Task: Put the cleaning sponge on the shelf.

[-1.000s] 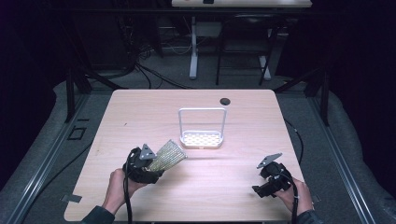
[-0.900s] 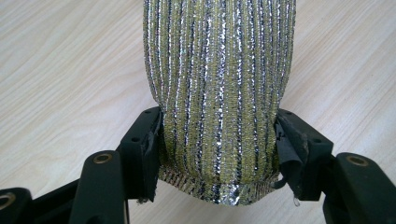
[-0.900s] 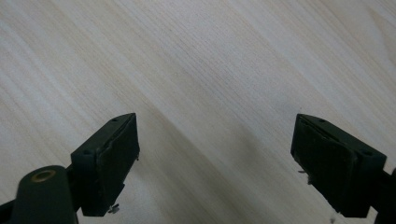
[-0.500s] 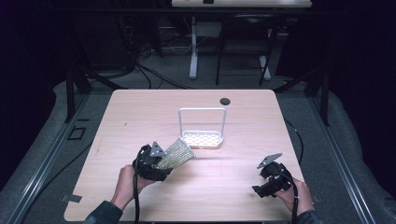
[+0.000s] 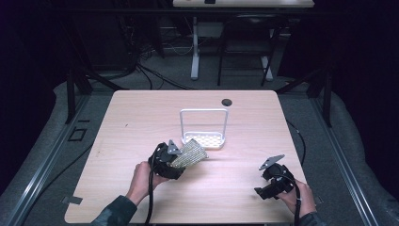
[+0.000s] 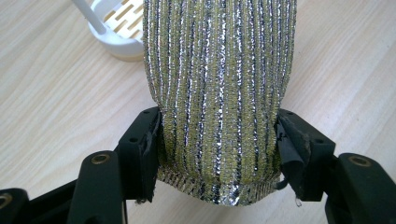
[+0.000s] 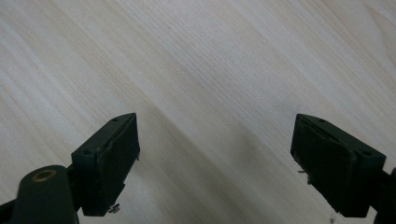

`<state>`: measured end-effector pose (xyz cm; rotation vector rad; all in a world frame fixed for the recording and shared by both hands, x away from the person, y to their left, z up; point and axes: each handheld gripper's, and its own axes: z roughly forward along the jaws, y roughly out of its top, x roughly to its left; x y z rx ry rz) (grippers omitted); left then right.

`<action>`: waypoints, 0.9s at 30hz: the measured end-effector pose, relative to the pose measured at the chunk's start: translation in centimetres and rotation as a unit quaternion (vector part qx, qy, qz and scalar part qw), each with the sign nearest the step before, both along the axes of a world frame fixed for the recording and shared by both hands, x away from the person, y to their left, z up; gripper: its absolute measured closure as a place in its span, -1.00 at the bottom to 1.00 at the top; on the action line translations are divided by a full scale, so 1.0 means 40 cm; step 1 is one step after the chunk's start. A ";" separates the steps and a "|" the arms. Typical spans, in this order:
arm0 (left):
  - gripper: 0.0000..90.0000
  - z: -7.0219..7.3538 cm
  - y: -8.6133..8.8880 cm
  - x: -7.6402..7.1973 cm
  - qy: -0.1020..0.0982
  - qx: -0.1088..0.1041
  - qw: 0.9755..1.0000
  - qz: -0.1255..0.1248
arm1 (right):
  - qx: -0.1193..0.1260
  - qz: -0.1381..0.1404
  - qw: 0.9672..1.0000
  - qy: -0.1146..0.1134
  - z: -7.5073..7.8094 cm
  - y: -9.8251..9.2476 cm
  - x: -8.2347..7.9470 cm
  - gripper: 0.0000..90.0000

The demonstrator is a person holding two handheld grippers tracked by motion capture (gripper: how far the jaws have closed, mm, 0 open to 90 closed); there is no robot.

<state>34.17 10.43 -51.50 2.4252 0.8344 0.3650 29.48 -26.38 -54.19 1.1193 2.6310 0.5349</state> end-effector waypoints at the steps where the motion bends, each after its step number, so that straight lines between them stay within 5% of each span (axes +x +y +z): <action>1: -0.16 0.000 -0.005 0.005 0.001 0.000 1.000 0.002 | -0.003 0.000 1.000 -0.001 0.000 0.000 0.000 -0.67; 27: -0.18 -0.032 -0.114 0.121 0.000 -0.023 0.998 0.061 | -0.004 0.004 1.000 -0.003 0.001 0.000 -0.003 -0.66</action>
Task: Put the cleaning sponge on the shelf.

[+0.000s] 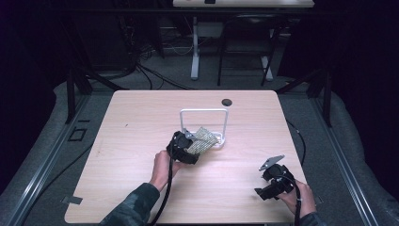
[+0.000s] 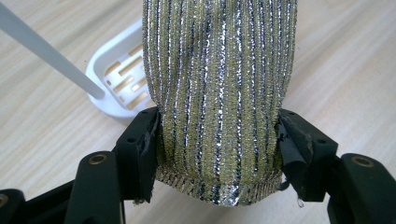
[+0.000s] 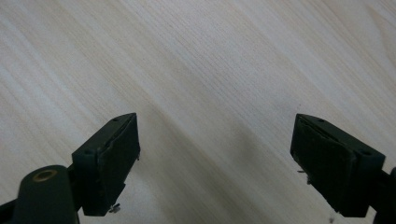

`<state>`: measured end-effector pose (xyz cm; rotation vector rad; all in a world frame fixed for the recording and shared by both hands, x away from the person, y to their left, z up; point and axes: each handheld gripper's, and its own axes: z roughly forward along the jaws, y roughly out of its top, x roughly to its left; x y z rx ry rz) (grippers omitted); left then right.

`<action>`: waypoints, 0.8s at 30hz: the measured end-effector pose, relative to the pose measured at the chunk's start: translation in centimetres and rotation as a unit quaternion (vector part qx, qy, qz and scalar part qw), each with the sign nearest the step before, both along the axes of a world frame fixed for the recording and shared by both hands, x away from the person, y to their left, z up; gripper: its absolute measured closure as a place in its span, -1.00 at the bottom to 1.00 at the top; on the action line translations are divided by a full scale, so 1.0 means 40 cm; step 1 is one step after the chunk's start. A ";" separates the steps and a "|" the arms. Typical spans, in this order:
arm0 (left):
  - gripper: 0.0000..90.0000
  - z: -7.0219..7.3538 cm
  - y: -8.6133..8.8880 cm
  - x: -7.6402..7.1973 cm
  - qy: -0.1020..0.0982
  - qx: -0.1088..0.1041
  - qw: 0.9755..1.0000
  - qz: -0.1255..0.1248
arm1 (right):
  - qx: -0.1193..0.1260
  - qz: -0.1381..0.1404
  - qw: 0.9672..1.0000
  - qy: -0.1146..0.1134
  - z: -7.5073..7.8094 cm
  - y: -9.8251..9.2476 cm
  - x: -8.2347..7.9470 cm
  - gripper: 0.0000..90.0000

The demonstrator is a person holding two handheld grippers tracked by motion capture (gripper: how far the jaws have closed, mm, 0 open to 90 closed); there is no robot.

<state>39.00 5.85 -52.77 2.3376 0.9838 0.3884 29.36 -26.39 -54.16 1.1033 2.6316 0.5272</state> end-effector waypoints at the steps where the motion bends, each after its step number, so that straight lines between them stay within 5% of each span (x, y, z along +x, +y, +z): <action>1: -0.18 0.000 -0.002 0.005 0.000 -0.002 1.000 0.003 | 0.000 -0.001 1.000 0.000 0.000 0.000 0.000 -0.66; 24: -0.14 -0.009 -0.049 0.048 -0.006 -0.011 0.999 0.042 | 0.000 0.001 1.000 0.000 -0.003 -0.001 0.001 -0.67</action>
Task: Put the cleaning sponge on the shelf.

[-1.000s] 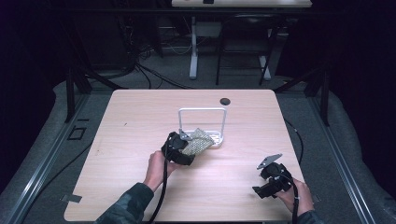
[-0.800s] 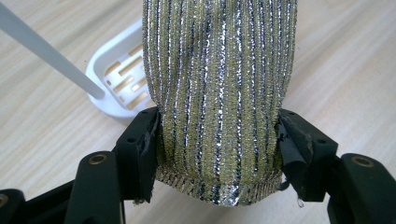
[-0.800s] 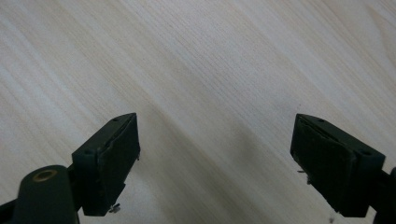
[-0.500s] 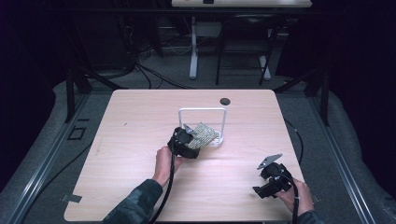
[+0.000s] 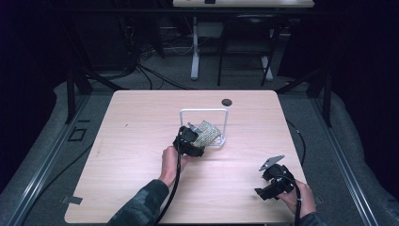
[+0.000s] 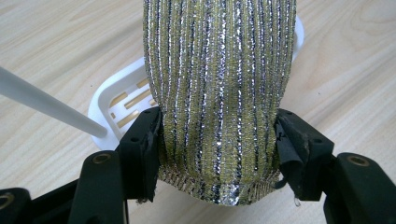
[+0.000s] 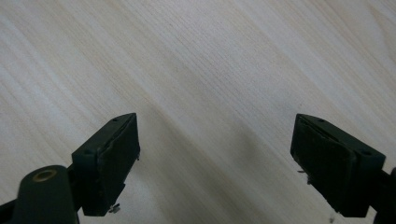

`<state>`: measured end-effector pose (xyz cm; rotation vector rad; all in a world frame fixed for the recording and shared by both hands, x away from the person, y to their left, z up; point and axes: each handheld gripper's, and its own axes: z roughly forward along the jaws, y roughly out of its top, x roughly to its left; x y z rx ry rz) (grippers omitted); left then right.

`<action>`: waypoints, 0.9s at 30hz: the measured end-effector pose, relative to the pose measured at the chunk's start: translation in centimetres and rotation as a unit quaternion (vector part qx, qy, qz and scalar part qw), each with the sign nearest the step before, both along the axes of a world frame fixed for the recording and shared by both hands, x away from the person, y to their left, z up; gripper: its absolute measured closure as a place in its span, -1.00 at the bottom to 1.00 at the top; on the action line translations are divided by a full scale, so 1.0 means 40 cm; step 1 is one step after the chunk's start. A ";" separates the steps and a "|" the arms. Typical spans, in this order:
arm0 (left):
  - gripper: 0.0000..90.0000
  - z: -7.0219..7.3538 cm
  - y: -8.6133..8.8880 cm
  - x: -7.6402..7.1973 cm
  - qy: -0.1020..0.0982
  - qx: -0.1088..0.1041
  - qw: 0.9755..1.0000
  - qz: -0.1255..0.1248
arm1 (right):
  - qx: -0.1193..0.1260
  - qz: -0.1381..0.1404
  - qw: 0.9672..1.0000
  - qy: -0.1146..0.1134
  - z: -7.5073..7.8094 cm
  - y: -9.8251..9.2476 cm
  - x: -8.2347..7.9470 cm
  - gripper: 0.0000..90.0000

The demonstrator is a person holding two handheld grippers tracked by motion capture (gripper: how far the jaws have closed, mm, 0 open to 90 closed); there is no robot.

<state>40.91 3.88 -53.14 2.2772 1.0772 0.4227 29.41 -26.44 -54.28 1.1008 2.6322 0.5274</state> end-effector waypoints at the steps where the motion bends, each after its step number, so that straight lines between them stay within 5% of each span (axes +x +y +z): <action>1: -0.14 -0.001 -0.002 0.002 -0.001 -0.001 1.000 0.001 | 0.000 0.000 1.000 0.000 0.000 0.000 0.000 -0.67; 27: -0.31 -0.038 -0.062 0.071 0.004 0.039 0.999 0.034 | -0.002 0.009 1.000 0.004 -0.004 0.003 -0.001 -0.67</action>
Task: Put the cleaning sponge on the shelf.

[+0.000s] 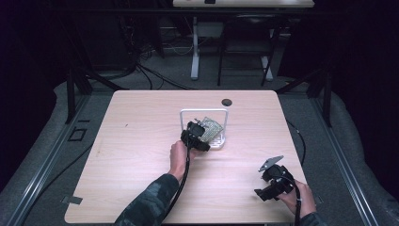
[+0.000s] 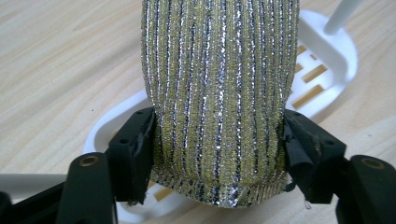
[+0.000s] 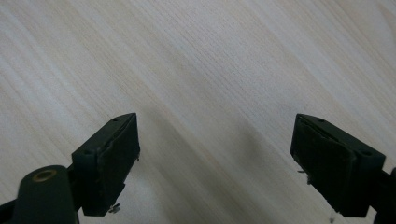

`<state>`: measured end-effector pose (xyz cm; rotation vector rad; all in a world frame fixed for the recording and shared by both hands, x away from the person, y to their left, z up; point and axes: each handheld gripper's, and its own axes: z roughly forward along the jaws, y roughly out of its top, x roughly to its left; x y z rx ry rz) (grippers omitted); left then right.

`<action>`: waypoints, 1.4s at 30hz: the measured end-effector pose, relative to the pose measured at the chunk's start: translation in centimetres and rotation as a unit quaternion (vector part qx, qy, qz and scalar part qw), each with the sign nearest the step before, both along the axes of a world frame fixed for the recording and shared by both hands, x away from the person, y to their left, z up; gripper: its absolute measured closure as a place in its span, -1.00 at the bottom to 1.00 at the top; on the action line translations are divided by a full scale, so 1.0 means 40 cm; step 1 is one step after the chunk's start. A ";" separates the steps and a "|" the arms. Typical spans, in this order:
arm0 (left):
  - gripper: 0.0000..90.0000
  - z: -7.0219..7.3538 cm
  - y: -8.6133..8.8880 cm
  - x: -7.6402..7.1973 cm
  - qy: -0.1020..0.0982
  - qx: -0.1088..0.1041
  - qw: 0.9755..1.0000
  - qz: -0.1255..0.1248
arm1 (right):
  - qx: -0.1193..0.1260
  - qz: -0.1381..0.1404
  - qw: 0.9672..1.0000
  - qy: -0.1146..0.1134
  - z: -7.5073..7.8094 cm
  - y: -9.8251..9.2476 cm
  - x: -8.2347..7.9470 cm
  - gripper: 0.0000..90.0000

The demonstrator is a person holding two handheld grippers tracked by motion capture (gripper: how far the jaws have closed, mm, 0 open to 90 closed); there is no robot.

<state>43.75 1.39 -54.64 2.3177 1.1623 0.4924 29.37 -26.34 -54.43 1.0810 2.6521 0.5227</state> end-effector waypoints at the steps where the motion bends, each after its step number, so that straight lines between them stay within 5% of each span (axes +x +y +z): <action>1: -0.33 0.000 0.000 0.000 0.000 0.000 1.000 0.000 | 0.000 0.000 1.000 0.000 0.000 0.000 0.000 -0.67; 9: -0.55 -0.003 -0.004 0.001 -0.008 0.012 1.000 0.009 | 0.000 0.000 1.000 0.002 -0.001 0.002 -0.001 -0.67; 24: -0.77 0.007 -0.004 -0.008 -0.024 0.002 1.000 0.008 | -0.001 0.001 1.000 0.003 -0.001 0.001 -0.001 -0.67; 42: -0.96 0.041 -0.010 -0.038 -0.031 -0.017 0.999 -0.024 | 0.005 0.003 1.000 0.002 -0.002 0.001 -0.003 -0.67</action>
